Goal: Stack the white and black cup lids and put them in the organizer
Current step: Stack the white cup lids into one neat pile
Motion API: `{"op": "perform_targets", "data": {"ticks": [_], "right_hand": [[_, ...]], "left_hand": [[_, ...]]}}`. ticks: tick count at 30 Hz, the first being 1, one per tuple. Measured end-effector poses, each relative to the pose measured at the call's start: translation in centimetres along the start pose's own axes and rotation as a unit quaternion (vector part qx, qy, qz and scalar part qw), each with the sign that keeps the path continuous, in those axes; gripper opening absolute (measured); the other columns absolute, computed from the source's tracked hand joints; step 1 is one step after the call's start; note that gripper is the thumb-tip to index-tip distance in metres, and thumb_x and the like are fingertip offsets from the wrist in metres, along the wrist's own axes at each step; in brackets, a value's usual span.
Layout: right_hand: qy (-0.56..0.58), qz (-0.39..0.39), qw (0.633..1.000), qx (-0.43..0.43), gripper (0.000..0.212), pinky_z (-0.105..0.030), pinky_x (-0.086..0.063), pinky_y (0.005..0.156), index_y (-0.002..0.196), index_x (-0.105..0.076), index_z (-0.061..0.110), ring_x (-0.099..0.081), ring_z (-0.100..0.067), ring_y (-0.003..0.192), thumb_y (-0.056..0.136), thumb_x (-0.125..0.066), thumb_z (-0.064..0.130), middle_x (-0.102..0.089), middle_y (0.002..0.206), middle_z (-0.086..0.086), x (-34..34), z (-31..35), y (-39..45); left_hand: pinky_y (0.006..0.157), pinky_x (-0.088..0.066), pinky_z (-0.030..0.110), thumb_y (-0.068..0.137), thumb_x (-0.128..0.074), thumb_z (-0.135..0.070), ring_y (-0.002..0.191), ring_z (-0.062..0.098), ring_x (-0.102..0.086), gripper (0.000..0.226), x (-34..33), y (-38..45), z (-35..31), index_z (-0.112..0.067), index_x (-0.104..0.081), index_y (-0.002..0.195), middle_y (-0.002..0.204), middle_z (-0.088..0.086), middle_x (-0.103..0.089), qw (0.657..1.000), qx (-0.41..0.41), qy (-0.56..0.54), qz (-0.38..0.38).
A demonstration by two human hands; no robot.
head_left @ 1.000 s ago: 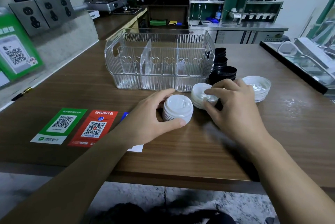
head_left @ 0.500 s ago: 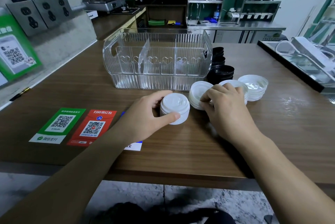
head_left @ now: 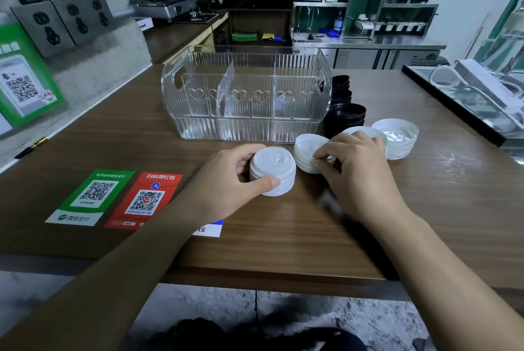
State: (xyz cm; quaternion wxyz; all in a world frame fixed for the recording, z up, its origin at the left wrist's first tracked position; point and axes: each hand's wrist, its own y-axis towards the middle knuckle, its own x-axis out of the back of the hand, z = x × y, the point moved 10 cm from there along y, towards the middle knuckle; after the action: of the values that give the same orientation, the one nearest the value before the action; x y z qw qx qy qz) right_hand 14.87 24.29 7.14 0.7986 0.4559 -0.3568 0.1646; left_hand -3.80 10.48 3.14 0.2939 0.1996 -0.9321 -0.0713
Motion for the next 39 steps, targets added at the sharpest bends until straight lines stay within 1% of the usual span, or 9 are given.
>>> {"op": "perform_targets", "data": {"ticks": [5,10,16,18,21,24,32,36,39], "right_hand": [[0.015,-0.031,0.999,-0.007,0.010,-0.045,-0.037,0.088,0.094,-0.079,0.022,-0.051,-0.019,0.087,0.094,-0.084,0.014,-0.069,0.094,0.007,0.8,0.1,0.2],[0.039,-0.049,0.998,-0.009,0.008,-0.044,-0.040,0.089,0.096,-0.076,0.020,-0.045,-0.012,0.084,0.098,-0.081,0.014,-0.061,0.095,0.012,1.4,0.3,0.1],[0.149,-0.068,0.986,-0.026,0.015,-0.039,-0.047,0.071,0.099,-0.068,0.018,-0.059,-0.020,0.076,0.111,-0.066,0.026,-0.067,0.084,0.005,3.0,1.1,-0.2],[0.202,-0.063,0.976,-0.048,0.016,-0.033,-0.047,0.067,0.098,-0.068,0.020,-0.059,-0.015,0.071,0.112,-0.063,0.027,-0.068,0.081,0.007,3.1,1.1,-0.3],[0.293,-0.046,0.953,-0.069,0.019,-0.025,-0.046,0.069,0.097,-0.070,0.018,-0.057,-0.009,0.073,0.113,-0.062,0.021,-0.069,0.082,0.004,2.9,1.1,-0.2],[0.389,-0.032,0.916,-0.090,0.021,-0.025,-0.047,0.073,0.098,-0.071,0.010,-0.059,-0.011,0.074,0.114,-0.060,0.017,-0.068,0.080,-0.007,2.4,0.8,0.1],[0.561,0.108,0.810,-0.136,0.024,-0.036,-0.041,0.075,0.103,-0.070,0.004,-0.047,-0.028,0.080,0.115,-0.056,0.019,-0.058,0.080,-0.017,-1.7,2.2,-0.3],[0.554,0.112,0.813,-0.139,0.022,-0.033,-0.043,0.075,0.114,-0.071,-0.003,-0.052,-0.023,0.077,0.114,-0.057,0.015,-0.062,0.082,-0.017,-2.1,2.4,-0.4],[0.483,0.058,0.867,-0.113,0.026,-0.030,-0.053,0.078,0.133,-0.070,0.012,-0.064,-0.014,0.084,0.108,-0.069,0.016,-0.074,0.108,-0.004,-0.6,2.4,-0.4]], "left_hand": [[0.118,-0.057,0.043,0.099,-0.091,-0.034,0.128,-0.002,-0.074,0.046,-0.1,0.0,-0.1,-0.032,-0.074,0.142,0.131,-0.025,-0.081,0.999,-0.001,0.045,-0.007],[0.118,-0.058,0.041,0.098,-0.092,-0.034,0.127,-0.004,-0.074,0.047,-0.1,-0.2,-0.2,-0.031,-0.074,0.141,0.132,-0.024,-0.081,0.999,-0.002,0.046,-0.013],[0.117,-0.057,0.036,0.095,-0.093,-0.042,0.128,-0.005,-0.071,0.051,0.1,-0.3,-0.4,-0.036,-0.071,0.141,0.132,-0.028,-0.078,0.997,-0.006,0.070,-0.025],[0.118,-0.053,0.029,0.093,-0.093,-0.047,0.131,-0.011,-0.065,0.063,0.1,-0.3,-0.4,-0.038,-0.066,0.148,0.136,-0.030,-0.074,0.996,-0.002,0.089,-0.031],[0.125,-0.047,0.031,0.088,-0.095,-0.056,0.143,-0.011,-0.056,0.092,0.2,-0.4,-0.6,-0.039,-0.049,0.167,0.156,-0.024,-0.062,0.995,-0.003,0.093,-0.048],[0.132,-0.041,0.037,0.086,-0.097,-0.049,0.153,-0.005,-0.051,0.103,0.8,-0.7,-1.7,-0.039,-0.041,0.173,0.165,-0.023,-0.057,0.993,-0.042,0.081,-0.075],[0.127,-0.034,0.017,0.087,-0.101,-0.021,0.156,0.006,-0.053,0.102,1.0,-1.5,-5.3,-0.028,-0.047,0.172,0.162,-0.020,-0.058,0.980,-0.151,0.079,-0.103],[0.124,-0.037,0.019,0.087,-0.101,-0.017,0.150,0.006,-0.057,0.089,1.3,-1.7,-5.6,-0.022,-0.058,0.165,0.155,-0.021,-0.062,0.971,-0.174,0.103,-0.127],[0.124,-0.044,0.030,0.087,-0.100,-0.021,0.147,0.014,-0.060,0.085,1.6,-1.3,-4.9,-0.022,-0.060,0.162,0.152,-0.016,-0.065,0.975,-0.156,0.081,-0.138]]}}
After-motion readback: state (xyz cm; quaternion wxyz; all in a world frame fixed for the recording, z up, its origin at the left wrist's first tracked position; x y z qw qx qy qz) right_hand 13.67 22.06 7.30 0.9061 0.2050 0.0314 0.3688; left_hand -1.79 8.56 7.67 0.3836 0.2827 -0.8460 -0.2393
